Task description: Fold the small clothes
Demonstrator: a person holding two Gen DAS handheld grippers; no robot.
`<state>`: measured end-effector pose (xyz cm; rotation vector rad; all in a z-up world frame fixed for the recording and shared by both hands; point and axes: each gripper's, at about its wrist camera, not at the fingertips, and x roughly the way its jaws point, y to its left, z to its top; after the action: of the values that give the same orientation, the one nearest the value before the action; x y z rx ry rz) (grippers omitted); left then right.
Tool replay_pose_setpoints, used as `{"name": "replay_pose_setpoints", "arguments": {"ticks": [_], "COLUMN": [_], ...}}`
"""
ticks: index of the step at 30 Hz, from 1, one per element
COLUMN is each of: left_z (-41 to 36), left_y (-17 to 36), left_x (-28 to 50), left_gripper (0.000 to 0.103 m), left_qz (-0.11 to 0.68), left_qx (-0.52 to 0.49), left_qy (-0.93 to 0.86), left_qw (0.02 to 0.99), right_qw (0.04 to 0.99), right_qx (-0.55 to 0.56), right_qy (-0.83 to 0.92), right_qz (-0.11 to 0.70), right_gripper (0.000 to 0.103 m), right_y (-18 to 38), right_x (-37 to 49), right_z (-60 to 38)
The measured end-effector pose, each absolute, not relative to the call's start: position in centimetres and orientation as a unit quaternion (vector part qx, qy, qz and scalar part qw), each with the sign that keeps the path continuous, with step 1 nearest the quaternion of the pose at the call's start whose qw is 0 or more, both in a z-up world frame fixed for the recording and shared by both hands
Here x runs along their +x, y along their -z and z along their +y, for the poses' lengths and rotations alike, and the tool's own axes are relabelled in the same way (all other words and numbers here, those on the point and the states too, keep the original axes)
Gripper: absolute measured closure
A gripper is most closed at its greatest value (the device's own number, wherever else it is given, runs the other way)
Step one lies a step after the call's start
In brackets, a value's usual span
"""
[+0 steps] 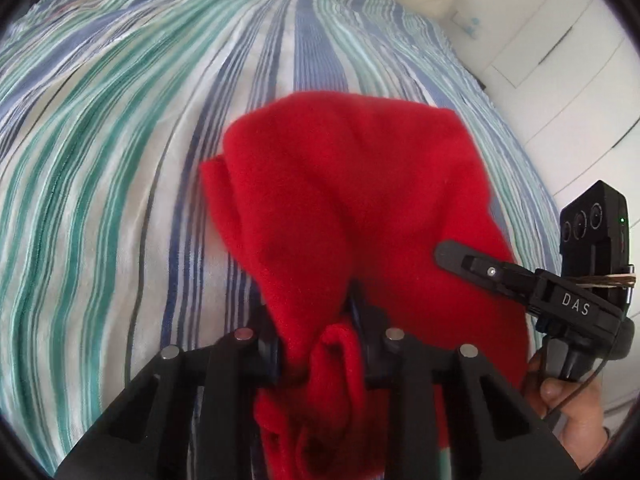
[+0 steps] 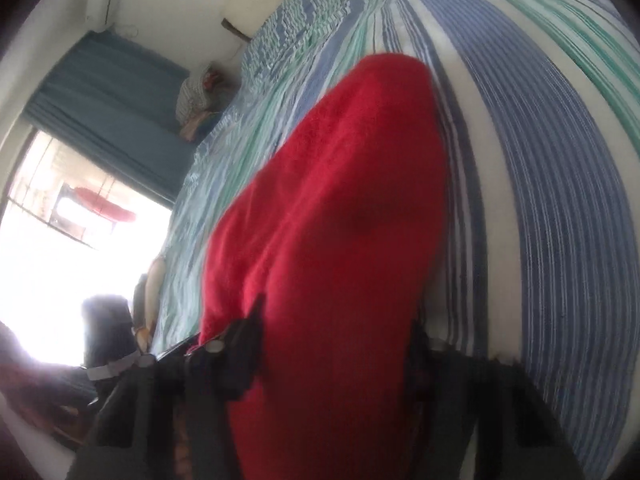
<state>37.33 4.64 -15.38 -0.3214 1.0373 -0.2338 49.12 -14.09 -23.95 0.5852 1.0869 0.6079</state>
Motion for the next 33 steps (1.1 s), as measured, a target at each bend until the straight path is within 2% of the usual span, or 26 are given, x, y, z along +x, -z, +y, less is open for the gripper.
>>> {"name": "replay_pose_setpoints", "arguments": {"ticks": [4,12,14,15,17,18,19,20,21,22,24,26,27,28,29,31,33], "left_z": [4.8,6.3,6.3,6.3,6.1,5.9,5.8,5.8,5.9,5.8,5.7,5.0,4.5,4.1,3.5,2.1,1.2], "left_y": [11.9,-1.0,-2.0,-1.6,0.8,2.7,4.6,6.4,8.1,9.5,10.9,10.8,10.4,9.7,9.0,7.7,6.5], "left_x": [36.8,36.7,36.9,37.2,37.1,36.7,36.0,34.7,33.4,31.7,27.6,23.6,21.8,20.2,18.7,16.4,14.8], "left_gripper": [0.081,0.08,0.078,0.071,0.053,0.039,0.031,0.031,0.031,0.031,0.031,0.019,0.005,0.0,0.0,0.0,0.0], "left_qz": [0.467,0.367,0.37,0.38,0.41,0.425,0.438,0.449,0.458,0.465,0.456,0.433,0.42,0.402,0.385,0.37,0.364], "left_qx": [-0.163,-0.162,-0.154,-0.151,-0.144,-0.135,-0.12,-0.1,-0.078,-0.058,-0.022,0.011,0.026,0.037,0.046,0.065,0.062], "left_qy": [0.125,0.167,0.168,0.165,0.144,0.128,0.114,0.098,0.081,0.064,0.053,0.043,0.034,0.027,0.022,0.011,-0.006], "left_qw": [0.86,0.9,0.901,0.898,0.889,0.886,0.884,0.883,0.882,0.881,0.888,0.9,0.906,0.915,0.922,0.927,0.929], "right_qw": [0.82,0.87,0.873,0.872,0.867,0.865,0.862,0.858,0.855,0.851,0.849,0.849,0.85,0.852,0.855,0.868,0.882], "right_qx": [0.201,0.178,0.178,0.179,0.184,0.183,0.177,0.165,0.15,0.134,0.103,0.075,0.067,0.061,0.057,0.052,0.055], "right_qy": [-0.256,-0.303,-0.313,-0.314,-0.307,-0.3,-0.292,-0.282,-0.271,-0.258,-0.228,-0.205,-0.198,-0.193,-0.187,-0.169,-0.157], "right_qz": [0.471,0.347,0.33,0.33,0.346,0.359,0.376,0.395,0.417,0.438,0.466,0.482,0.484,0.483,0.48,0.464,0.442], "right_gripper": [0.068,0.069,0.069,0.069,0.062,0.06,0.055,0.048,0.029,0.015,0.014,0.014,0.014,0.014,0.013,0.001,0.0], "right_y": [20.4,6.9,4.4,3.8,4.2,5.1,6.3,7.7,9.5,11.4,14.9,17.3,17.9,18.2,18.2,17.4,15.8], "right_x": [48.3,48.6,48.6,48.9,49.1,49.1,48.8,48.4,47.7,46.7,43.9,40.3,38.3,36.5,34.8,31.6,28.9], "right_z": [-12.7,-12.9,-12.8,-12.8,-12.8,-13.0,-13.0,-13.3,-13.7,-14.2,-15.8,-17.5,-18.2,-18.9,-19.5,-20.3,-20.7]}}
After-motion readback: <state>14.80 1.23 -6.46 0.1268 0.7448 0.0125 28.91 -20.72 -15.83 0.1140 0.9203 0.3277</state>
